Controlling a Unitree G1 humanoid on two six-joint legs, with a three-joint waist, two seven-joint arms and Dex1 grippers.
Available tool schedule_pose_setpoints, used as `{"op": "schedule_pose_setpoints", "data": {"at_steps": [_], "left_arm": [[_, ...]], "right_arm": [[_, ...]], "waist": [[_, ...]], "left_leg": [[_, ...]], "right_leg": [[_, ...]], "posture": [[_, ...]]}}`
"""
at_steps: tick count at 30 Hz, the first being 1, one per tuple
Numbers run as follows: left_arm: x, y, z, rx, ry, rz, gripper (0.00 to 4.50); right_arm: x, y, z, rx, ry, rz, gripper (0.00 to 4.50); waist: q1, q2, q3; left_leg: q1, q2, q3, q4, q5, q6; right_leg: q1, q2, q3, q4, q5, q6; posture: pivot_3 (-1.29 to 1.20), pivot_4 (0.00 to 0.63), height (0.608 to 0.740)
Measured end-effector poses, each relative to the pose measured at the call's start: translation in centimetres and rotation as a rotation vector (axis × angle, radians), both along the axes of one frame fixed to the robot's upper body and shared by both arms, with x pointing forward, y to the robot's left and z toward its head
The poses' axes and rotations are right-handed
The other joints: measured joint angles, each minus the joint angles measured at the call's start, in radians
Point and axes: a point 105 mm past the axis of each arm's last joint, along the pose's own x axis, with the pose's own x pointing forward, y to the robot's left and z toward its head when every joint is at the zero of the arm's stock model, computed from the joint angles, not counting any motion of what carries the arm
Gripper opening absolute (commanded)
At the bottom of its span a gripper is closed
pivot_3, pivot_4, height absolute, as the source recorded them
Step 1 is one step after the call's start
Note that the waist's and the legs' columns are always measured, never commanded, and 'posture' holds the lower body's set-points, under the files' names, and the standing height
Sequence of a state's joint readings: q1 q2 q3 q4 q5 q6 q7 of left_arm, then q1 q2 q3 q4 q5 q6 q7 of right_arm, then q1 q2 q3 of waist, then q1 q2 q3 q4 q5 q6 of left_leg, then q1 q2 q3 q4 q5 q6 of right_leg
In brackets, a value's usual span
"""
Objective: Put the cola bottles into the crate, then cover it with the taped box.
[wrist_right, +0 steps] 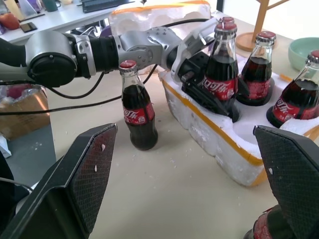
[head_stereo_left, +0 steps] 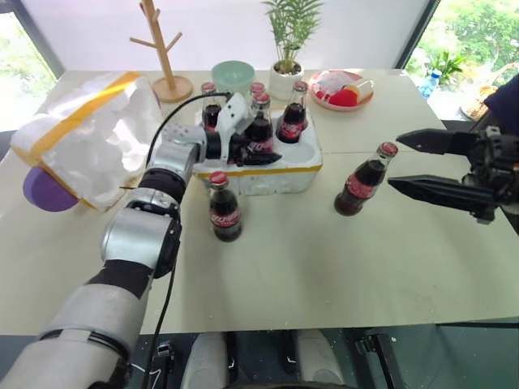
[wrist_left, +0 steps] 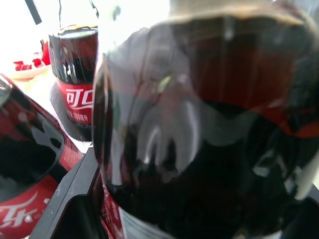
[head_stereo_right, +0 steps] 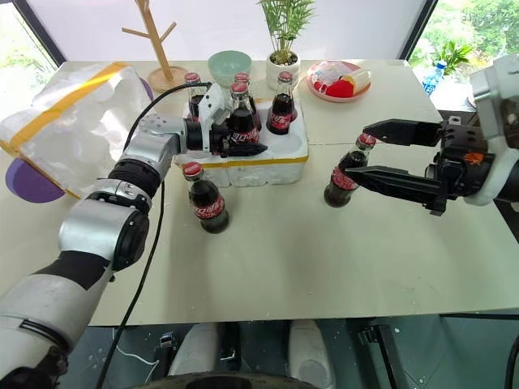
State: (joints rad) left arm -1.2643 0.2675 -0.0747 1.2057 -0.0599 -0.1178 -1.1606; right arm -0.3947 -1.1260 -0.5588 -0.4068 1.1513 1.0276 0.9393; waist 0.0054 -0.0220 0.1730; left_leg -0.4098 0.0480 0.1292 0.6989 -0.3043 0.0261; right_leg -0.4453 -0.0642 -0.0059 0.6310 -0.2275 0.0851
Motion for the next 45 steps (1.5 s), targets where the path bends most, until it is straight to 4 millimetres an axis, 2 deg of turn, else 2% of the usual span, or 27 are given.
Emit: {"op": "schedule_pose_setpoints", "data": {"at_steps": [1, 2, 8, 11, 14, 16, 18, 20, 22, 24, 27, 31, 34, 38, 45], "left_arm": [[0.1, 0.0, 0.0, -0.001, -0.002, 0.009, 4.29], [0.2, 0.1, 0.0, -0.007, 0.001, 0.016, 4.47], [0.4, 0.8, 0.2, -0.039, 0.025, 0.046, 4.47], [0.3, 3.0, 0.9, -0.065, 0.068, 0.054, 4.47], [-0.2, 5.8, 3.6, -0.095, 0.04, 0.042, 4.47], [-1.1, 7.5, 5.5, -0.088, -0.005, 0.017, 4.47], [-2.2, 9.7, 6.3, -0.058, -0.037, 0.023, 4.47], [-3.5, 12.1, 5.9, -0.034, -0.019, 0.056, 4.47], [-5.7, 14.5, 4.5, 0.014, 0.047, 0.073, 4.47], [-8.1, 15.6, 3.0, 0.059, 0.122, 0.054, 4.47], [-11.7, 15.7, 1.8, 0.132, 0.177, -0.011, 4.47], [-13.7, 14.5, 0.7, 0.162, 0.202, -0.064, 4.47], [-13.7, 13.0, 0.4, 0.143, 0.173, -0.083, 4.47], [-13.0, 10.6, -1.5, 0.101, 0.192, -0.112, 4.47], [-10.7, 8.4, -2.5, 0.074, 0.176, -0.103, 4.47]], "right_arm": [[0.0, 0.1, 0.0, -0.001, -0.004, 0.004, 4.5], [0.1, 0.2, 0.1, -0.001, -0.01, 0.008, 4.5], [0.5, 0.6, 0.0, -0.004, -0.006, 0.024, 4.5], [0.7, 0.8, 0.0, -0.005, -0.008, 0.034, 4.5], [1.1, 0.8, -0.1, -0.005, -0.002, 0.035, 4.5], [1.3, 1.0, -0.2, -0.003, 0.0, 0.045, 4.5], [1.4, 1.1, -0.2, -0.002, 0.0, 0.056, 4.5], [1.5, 1.2, -0.1, 0.0, 0.0, 0.067, 4.5], [1.8, 1.2, -0.1, 0.001, 0.003, 0.076, 4.5], [2.1, 1.0, -0.1, -0.001, 0.012, 0.078, 4.5], [2.4, 1.3, -0.2, -0.016, 0.022, 0.111, 4.5], [2.5, 1.4, -0.5, -0.035, 0.036, 0.139, 4.5], [2.7, 1.4, -0.8, -0.053, 0.042, 0.149, 4.5], [2.7, 1.5, -1.0, -0.065, 0.052, 0.16, 4.5], [2.7, 1.4, -1.1, -0.067, 0.061, 0.154, 4.5]], "waist": [[0.0, 0.0, 0.0], [0.001, 0.0, 0.0], [-0.001, 0.0, 0.0], [-0.009, 0.0, 0.0], [-0.017, 0.0, 0.0], [-0.02, 0.0, 0.0], [-0.023, 0.0, 0.0], [-0.024, 0.0, 0.0], [-0.025, 0.001, 0.0], [-0.022, 0.001, 0.0], [-0.011, 0.0, 0.0], [0.001, 0.0, 0.0], [0.008, 0.001, 0.0], [0.006, 0.001, 0.0], [0.005, 0.001, 0.0]], "left_leg": [[0.0, 0.0, 0.0, 0.0, 0.0, 0.0], [0.0, 0.0, 0.0, 0.0, 0.0, 0.0], [0.0, 0.0, 0.0, 0.001, 0.0, 0.0], [0.0, 0.001, 0.0, 0.0, 0.0, 0.0], [0.0, 0.001, -0.001, 0.0, 0.0, 0.0], [0.0, 0.002, 0.0, 0.0, 0.0, 0.0], [0.0, 0.002, 0.0, 0.0, 0.0, 0.0], [0.001, 0.002, 0.0, 0.0, 0.0, 0.0], [0.001, 0.003, 0.0, 0.0, 0.0, 0.0], [0.001, 0.004, 0.001, 0.0, 0.0, 0.0], [0.0, 0.003, 0.0, 0.0, 0.0, -0.001], [0.001, 0.002, 0.001, 0.001, 0.0, -0.001], [0.001, 0.001, 0.001, 0.001, 0.0, -0.001], [0.001, 0.0, 0.002, 0.001, 0.0, -0.001], [0.001, 0.001, 0.002, 0.001, 0.0, -0.001]], "right_leg": [[0.0, 0.0, 0.0, 0.0, 0.0, 0.0], [0.0, 0.0, 0.0, 0.0, 0.0, 0.0], [0.001, 0.0, 0.0, 0.0, 0.0, 0.0], [0.0, 0.001, 0.0, 0.001, 0.0, 0.0], [0.0, 0.001, 0.0, 0.001, 0.0, 0.0], [0.0, 0.001, 0.0, 0.001, 0.0, 0.0], [0.0, 0.001, 0.0, 0.001, 0.0, 0.0], [0.0, 0.001, 0.0, 0.001, 0.0, 0.0], [0.0, 0.001, 0.0, 0.001, 0.0, 0.0], [0.0, 0.0, 0.0, 0.001, 0.0, 0.0], [0.0, -0.002, 0.0, 0.001, -0.001, -0.002], [0.002, -0.004, 0.0, 0.0, -0.002, -0.004], [0.002, -0.004, 0.0, 0.0, -0.002, -0.004], [0.002, -0.002, 0.0, 0.0, 0.0, -0.001], [0.001, 0.001, 0.0, 0.001, 0.0, 0.0]], "posture": [[0.0, 0.15, 0.74], [0.0, 0.15, 0.74], [0.0, 0.15, 0.74], [0.0, 0.15, 0.74], [0.0, 0.15, 0.74], [0.0, 0.15, 0.74], [0.0, 0.15, 0.74], [0.0, 0.15, 0.74], [0.0, 0.15, 0.74], [0.0, 0.15, 0.74], [0.0, 0.15, 0.74], [0.0, 0.15, 0.74], [0.0, 0.15, 0.74], [0.0, 0.15, 0.74], [0.0, 0.15, 0.74]]}}
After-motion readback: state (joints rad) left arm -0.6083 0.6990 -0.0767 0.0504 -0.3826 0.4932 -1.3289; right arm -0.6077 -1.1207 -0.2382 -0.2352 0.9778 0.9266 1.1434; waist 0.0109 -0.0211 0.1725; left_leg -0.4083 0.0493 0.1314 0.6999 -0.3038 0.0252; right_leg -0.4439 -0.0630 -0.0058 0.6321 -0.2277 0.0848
